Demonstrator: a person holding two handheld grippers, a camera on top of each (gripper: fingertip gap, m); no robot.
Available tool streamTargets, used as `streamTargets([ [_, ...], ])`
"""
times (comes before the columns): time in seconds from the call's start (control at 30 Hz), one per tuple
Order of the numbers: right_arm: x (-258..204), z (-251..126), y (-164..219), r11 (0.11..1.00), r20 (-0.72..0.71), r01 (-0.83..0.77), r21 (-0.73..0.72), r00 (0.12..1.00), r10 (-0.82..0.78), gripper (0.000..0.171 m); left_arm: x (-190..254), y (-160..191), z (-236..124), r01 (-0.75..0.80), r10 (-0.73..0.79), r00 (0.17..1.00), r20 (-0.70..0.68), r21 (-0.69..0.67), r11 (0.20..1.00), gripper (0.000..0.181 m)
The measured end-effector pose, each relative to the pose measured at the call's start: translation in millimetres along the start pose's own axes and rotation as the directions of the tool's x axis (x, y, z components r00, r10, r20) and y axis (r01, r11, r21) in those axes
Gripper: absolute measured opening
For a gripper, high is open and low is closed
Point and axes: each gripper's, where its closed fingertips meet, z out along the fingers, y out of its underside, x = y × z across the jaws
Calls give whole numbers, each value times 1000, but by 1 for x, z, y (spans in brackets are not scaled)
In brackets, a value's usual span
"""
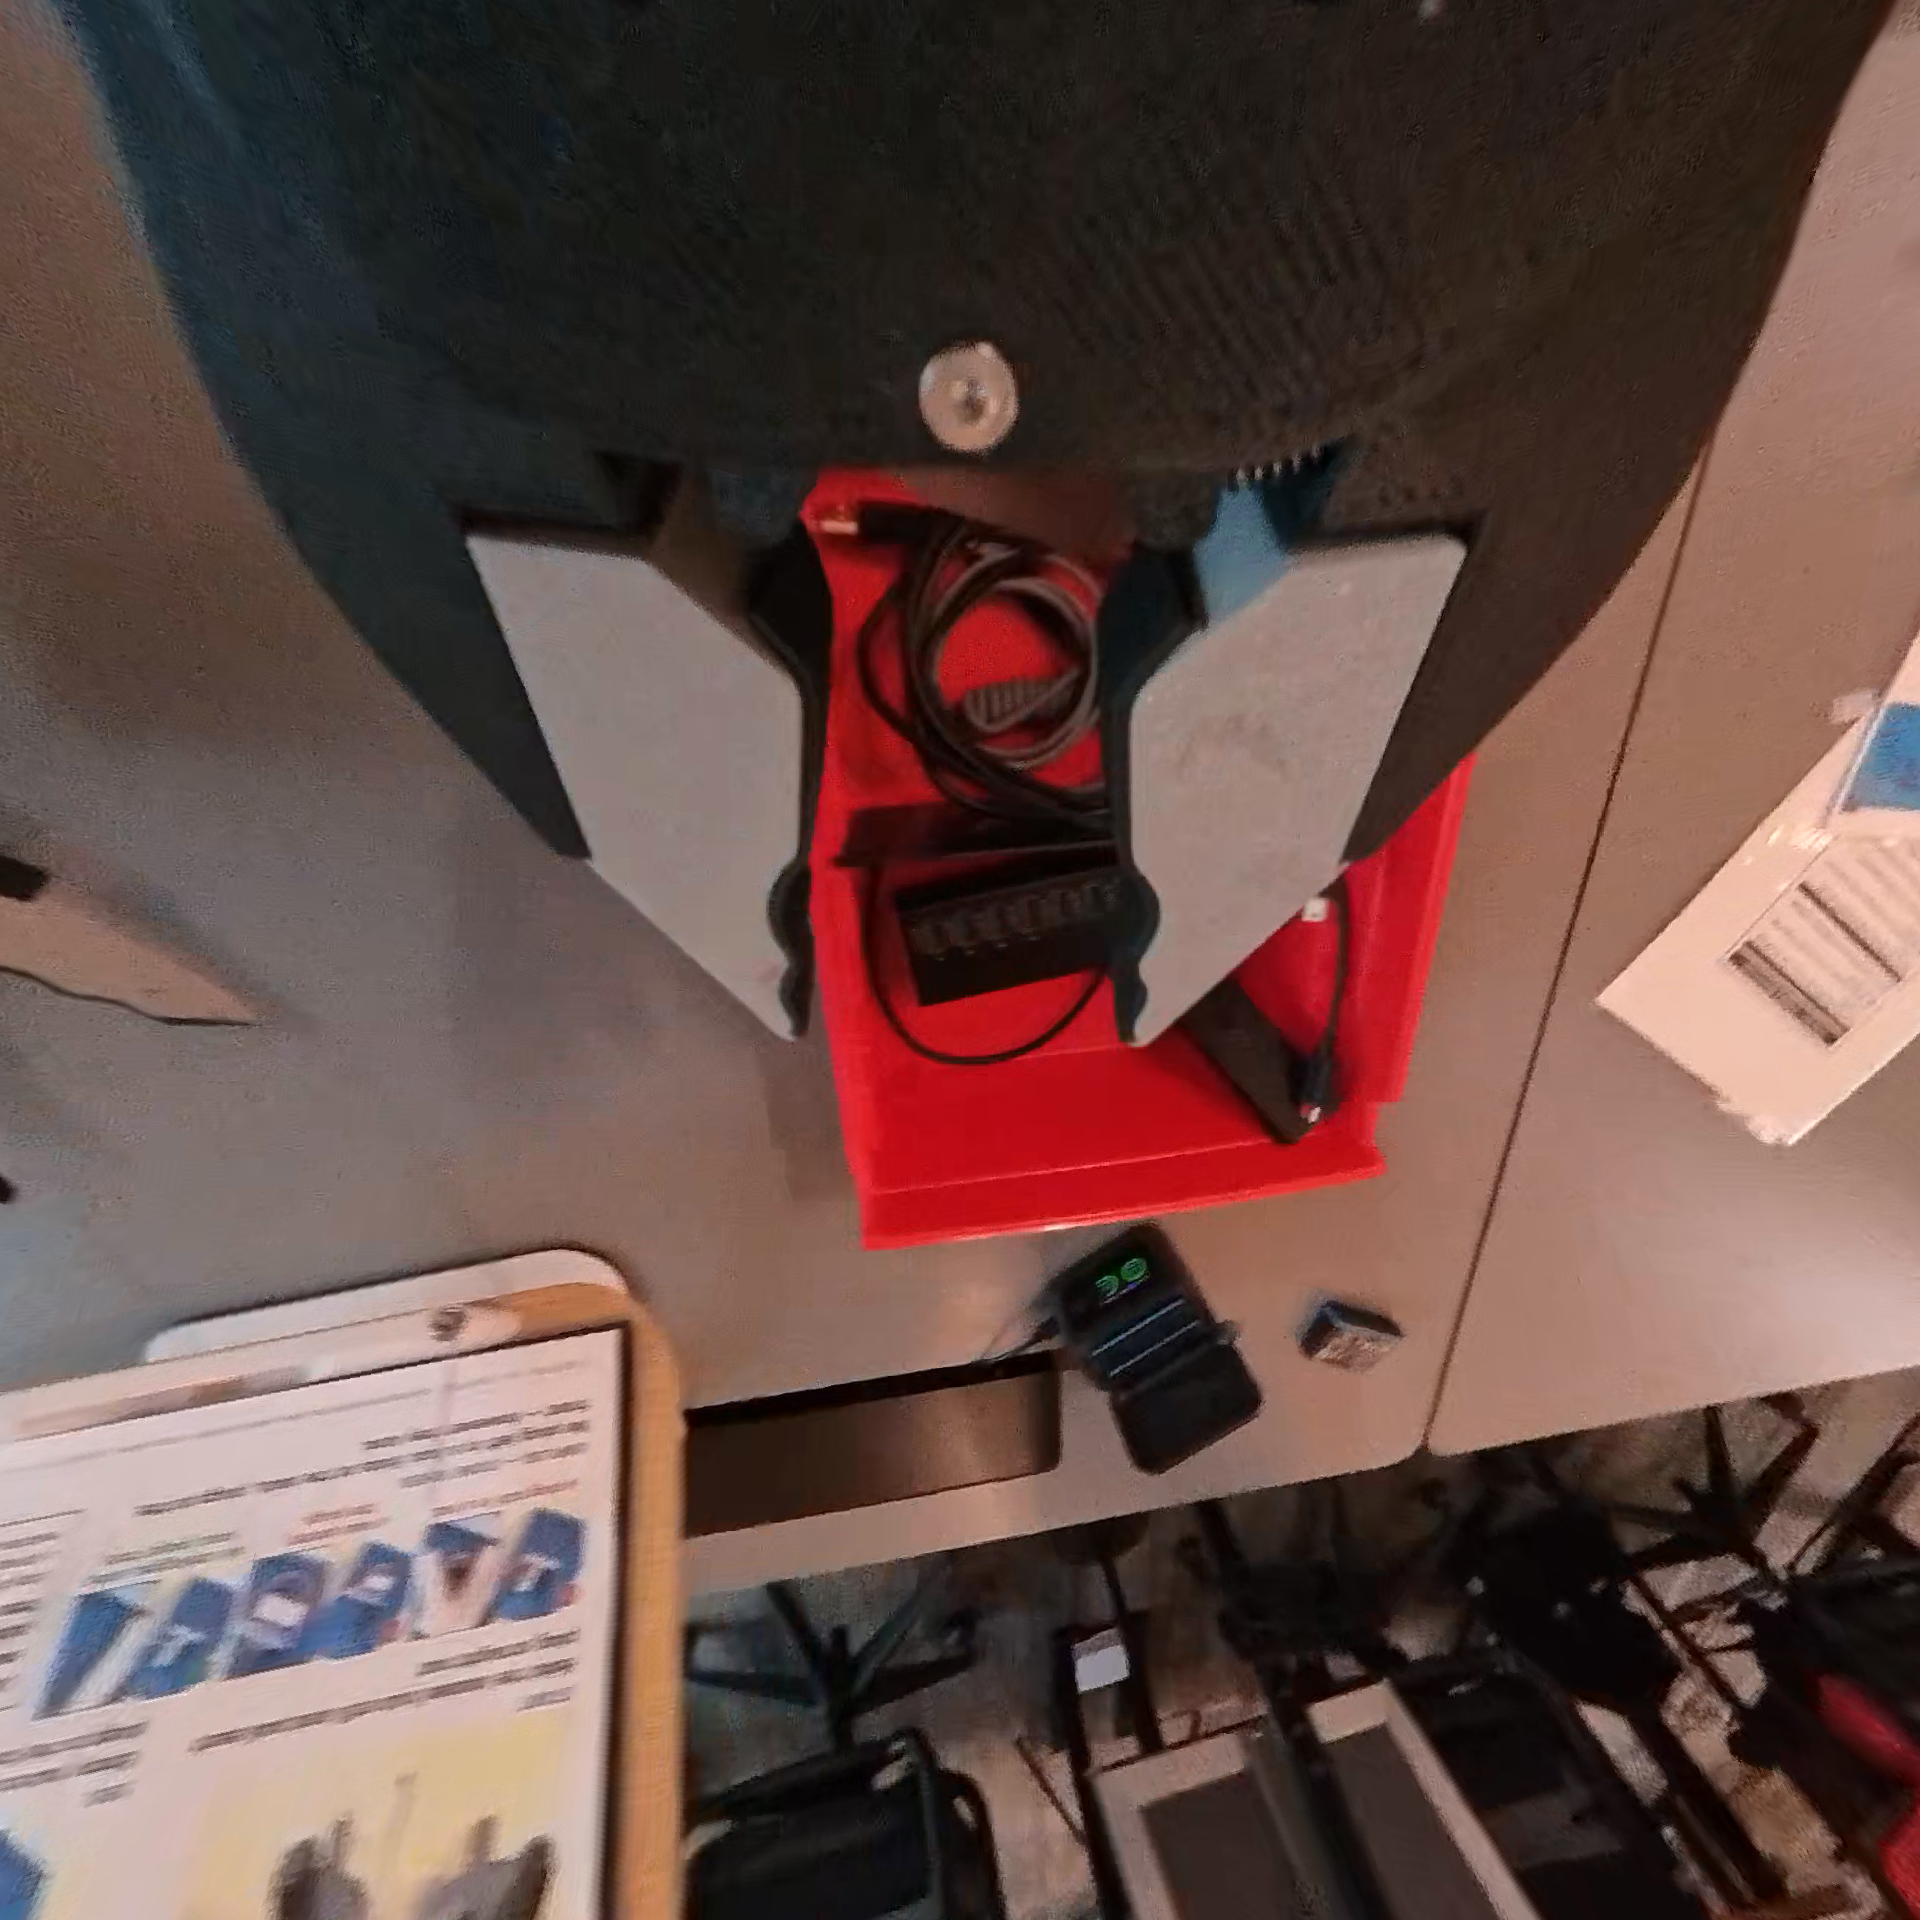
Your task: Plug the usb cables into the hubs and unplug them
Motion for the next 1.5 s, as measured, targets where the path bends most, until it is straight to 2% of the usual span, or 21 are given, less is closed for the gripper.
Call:
streamTargets([
  [0.2, -5, 5, 5, 999, 31, -35, -16, 999, 36, 83, -65, 20, 17, 75, -65, 990, 123, -74, 994, 56],
  [0.43, -11, 10, 12, 999, 42, -19, -45, 999, 21, 83, -105, 40, 56, 165, -137, 976, 171, -163, 973, 55],
  [0.6, -18, 12, 14, 998, 59, -12, -55, 998, 15, 82, -96, 54, 97, 207, -185, 976, 111, -233, 950, 53],
  [0.87, -29, 13, 13, 998, 83, 23, -56, 996, -18, 82, -110, 89, 153, 95, 1, 975, 220, -426, 900, 50],
  [1.0, -35, 15, 12, 997, 91, 49, -54, 995, -44, 81, -113, 109, 171, 145, -33, 975, 219, -521, 841, 53],
  [1.13, -37, 19, 10, 996, 87, 70, -54, 994, -65, 80, -114, 109, 179, 176, -53, 973, 226, -569, 803, 50],
  [1.3, -39, 18, 10, 995, 91, 81, -50, 993, -76, 80, -115, 125, 182, 107, 63, 975, 211, -705, 701, 56],
  [1.5, -38, 13, 5, 998, 100, 54, -33, 994, -50, 79, -112, 117, 186, 80, 64, 980, 188, -670, 738, 49],
])
